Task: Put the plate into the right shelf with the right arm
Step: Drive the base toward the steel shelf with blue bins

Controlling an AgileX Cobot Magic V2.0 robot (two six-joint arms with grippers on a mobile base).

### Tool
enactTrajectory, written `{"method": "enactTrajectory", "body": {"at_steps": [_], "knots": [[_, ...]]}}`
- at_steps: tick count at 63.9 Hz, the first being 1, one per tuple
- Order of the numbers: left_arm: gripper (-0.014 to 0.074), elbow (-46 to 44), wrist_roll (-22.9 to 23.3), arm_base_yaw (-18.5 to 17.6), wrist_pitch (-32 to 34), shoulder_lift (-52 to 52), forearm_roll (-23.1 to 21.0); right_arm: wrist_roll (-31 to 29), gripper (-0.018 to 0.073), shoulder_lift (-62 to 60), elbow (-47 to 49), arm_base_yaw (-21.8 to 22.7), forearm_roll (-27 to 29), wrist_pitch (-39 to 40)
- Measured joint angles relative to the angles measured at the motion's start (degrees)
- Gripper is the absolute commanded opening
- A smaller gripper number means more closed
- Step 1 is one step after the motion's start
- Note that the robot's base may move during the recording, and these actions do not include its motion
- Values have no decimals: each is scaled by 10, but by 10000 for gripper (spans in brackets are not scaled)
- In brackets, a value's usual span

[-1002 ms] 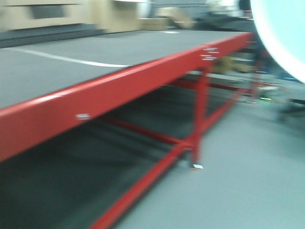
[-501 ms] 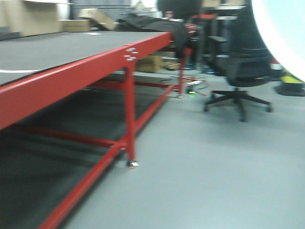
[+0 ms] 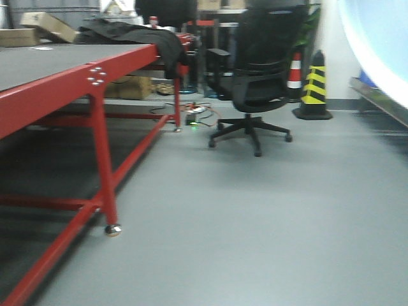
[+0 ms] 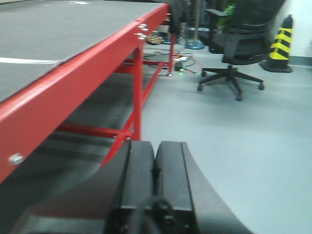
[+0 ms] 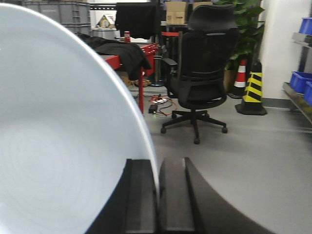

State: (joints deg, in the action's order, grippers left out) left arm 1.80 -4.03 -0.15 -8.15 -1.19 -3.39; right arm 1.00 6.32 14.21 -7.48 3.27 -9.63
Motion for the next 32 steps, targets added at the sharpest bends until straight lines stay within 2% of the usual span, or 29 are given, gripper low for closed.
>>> {"method": "enactTrajectory", "body": {"at_steps": [32], "knots": [[-47,0,0,0,0,0,0,0,54,0,0,0,0,0]]}}
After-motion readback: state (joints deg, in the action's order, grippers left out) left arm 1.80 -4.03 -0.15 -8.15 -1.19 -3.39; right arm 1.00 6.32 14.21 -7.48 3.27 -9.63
